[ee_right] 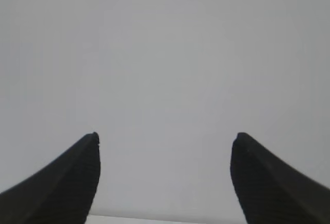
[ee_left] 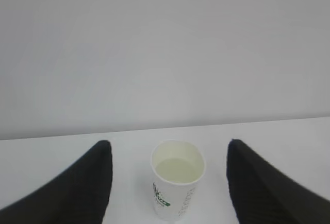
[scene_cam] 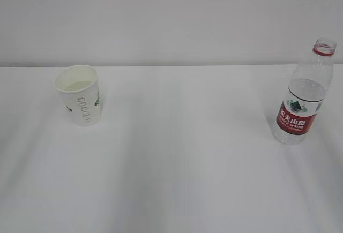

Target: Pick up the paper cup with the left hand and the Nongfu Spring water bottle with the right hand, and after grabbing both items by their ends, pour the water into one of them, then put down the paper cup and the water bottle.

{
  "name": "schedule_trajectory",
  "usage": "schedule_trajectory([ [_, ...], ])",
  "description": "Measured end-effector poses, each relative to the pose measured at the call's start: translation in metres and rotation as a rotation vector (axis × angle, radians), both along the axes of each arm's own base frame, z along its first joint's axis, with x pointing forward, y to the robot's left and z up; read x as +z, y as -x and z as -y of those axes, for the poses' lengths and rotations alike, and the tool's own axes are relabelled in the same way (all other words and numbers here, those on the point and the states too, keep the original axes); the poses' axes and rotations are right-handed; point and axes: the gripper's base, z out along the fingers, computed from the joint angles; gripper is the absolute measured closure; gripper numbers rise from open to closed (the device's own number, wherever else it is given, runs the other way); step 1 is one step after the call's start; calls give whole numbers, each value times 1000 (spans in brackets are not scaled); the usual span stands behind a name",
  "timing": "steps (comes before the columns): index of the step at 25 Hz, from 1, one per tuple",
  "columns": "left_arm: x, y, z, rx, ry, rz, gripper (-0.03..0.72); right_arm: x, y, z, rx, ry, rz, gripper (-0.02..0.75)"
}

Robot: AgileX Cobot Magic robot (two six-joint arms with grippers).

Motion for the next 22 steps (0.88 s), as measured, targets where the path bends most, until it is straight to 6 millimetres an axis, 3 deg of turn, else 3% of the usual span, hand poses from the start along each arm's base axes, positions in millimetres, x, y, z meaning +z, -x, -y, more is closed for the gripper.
schedule_trajectory([
  [5,18,24,-9,33,-16,-65,185,3,21,2,1,2,-22,145],
  [14,29,68,-22,75,-23,-250,195,0,65,6,3,9,-90,145],
  [22,27,122,-31,35,-31,-181,241,-18,133,12,-6,27,-138,145],
])
